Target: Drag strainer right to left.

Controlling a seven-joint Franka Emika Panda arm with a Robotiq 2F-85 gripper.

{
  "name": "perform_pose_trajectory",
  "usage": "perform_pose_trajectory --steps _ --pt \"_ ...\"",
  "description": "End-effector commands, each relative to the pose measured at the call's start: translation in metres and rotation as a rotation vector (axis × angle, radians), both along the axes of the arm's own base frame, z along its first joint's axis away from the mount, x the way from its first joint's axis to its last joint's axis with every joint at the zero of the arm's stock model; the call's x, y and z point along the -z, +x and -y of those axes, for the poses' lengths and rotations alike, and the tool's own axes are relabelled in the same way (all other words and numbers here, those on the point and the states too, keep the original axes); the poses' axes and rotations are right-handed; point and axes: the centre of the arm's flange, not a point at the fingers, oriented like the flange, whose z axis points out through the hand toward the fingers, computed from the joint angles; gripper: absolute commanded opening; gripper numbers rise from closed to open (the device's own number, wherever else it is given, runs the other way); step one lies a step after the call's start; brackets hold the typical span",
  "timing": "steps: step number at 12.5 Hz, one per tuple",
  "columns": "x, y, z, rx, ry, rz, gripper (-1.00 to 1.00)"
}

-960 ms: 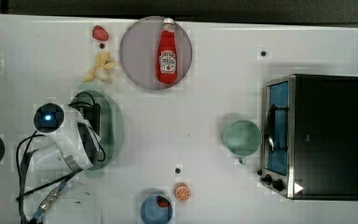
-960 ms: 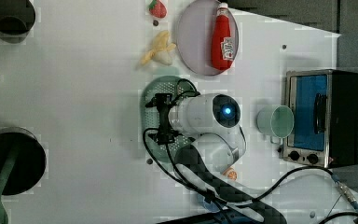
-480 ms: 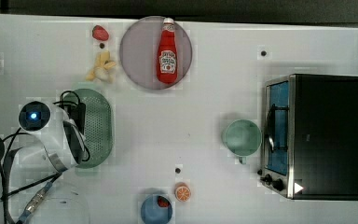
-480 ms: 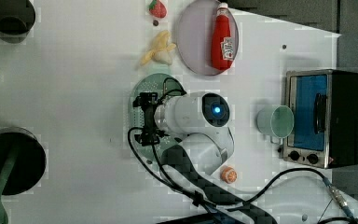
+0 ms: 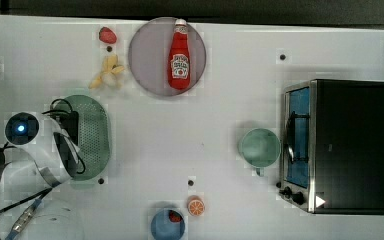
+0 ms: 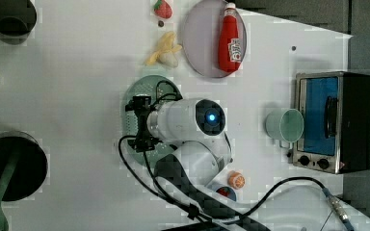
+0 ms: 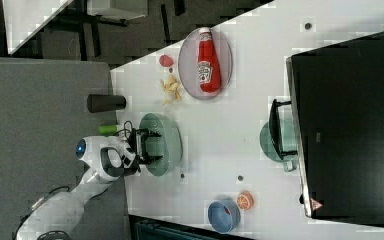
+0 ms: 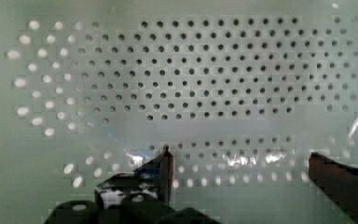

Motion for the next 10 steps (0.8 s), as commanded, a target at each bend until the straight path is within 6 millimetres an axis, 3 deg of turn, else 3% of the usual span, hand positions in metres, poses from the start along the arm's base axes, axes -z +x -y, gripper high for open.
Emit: perform_pose_trajectory --steps 1,5,8,10 --pt "-0.009 -0.003 -0.029 0.096 0.021 0.004 1.0" --pt "-0.022 0.0 -0.034 0.031 0.028 0.032 1.0" --pt "-0.074 0.012 -0.016 -0.197 0.008 0.058 1.0" --pt "-0.123 0.028 0.016 -0.337 -0.009 0.07 1.0"
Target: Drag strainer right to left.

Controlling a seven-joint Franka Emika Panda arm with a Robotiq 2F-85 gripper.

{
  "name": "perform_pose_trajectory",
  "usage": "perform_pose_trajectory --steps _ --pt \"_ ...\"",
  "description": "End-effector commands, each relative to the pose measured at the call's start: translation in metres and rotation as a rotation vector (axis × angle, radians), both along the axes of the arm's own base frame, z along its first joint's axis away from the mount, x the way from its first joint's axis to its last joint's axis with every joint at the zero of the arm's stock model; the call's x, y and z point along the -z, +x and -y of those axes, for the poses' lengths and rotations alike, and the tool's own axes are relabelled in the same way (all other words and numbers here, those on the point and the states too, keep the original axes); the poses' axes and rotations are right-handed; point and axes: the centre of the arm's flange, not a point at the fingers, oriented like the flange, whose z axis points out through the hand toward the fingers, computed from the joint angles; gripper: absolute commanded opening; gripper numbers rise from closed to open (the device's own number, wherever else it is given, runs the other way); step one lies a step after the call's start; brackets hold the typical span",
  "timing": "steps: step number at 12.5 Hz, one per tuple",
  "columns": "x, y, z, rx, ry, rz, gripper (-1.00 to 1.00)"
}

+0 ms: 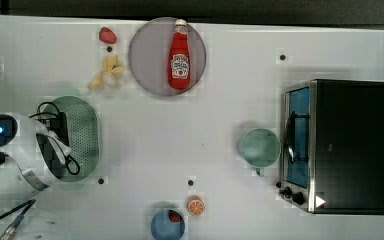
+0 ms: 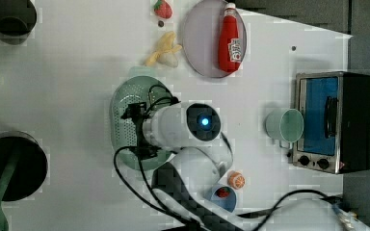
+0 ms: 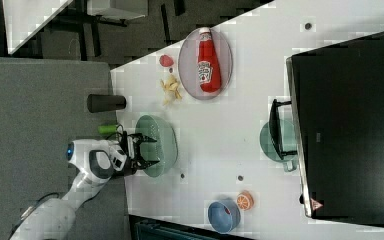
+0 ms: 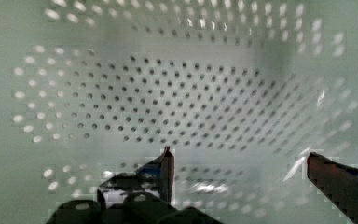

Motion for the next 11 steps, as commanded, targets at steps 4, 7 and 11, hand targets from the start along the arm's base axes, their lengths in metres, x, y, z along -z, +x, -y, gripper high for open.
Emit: perform_pose_trajectory --steps 4,7,11 --pt "-0.225 0.088 0.14 -0.258 0.088 0.183 1.0" --pt "-0.314 0.099 0.255 -0.294 0.09 0.237 1.0" --pt "-0.379 0.069 0.408 -0.382 -0.016 0.186 1.0"
